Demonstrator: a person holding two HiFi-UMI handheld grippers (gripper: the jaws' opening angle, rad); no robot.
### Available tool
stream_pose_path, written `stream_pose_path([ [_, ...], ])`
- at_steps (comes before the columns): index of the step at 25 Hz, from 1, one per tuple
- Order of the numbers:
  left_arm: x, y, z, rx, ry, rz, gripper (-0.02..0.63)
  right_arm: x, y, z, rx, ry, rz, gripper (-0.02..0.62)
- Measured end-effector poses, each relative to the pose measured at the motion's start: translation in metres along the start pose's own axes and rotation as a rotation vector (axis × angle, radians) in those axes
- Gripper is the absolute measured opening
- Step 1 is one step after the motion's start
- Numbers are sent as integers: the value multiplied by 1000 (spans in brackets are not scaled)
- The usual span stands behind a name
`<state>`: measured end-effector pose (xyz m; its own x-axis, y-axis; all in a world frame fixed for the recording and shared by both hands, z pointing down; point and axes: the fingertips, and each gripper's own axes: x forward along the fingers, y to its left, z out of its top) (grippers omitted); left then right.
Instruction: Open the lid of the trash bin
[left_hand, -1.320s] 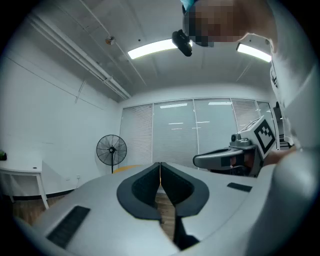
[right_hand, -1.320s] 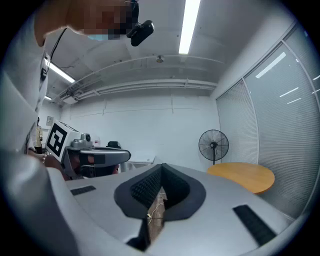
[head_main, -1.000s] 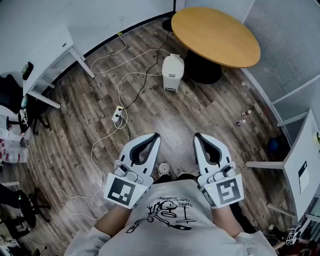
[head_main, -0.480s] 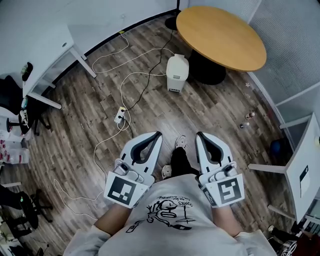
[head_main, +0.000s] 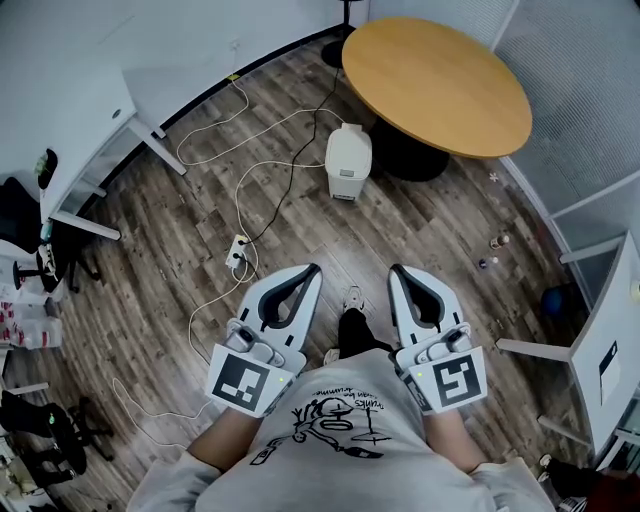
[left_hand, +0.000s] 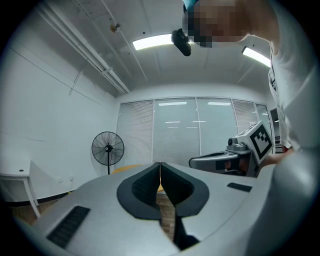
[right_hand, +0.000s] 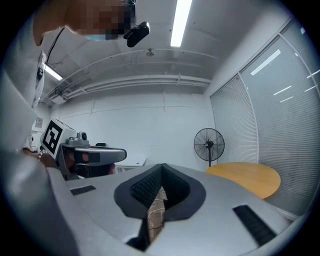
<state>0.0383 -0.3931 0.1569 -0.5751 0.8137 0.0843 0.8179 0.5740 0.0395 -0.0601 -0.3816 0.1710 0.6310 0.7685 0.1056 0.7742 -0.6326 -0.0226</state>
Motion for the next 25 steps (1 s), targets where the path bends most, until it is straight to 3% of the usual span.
stream_pose_path([
  [14,149,51,23,23,21,14,20,91,-132,16,23,7,15,7],
  [25,199,77,19,29,49,47,20,129,-174,13,34,16,38,7],
])
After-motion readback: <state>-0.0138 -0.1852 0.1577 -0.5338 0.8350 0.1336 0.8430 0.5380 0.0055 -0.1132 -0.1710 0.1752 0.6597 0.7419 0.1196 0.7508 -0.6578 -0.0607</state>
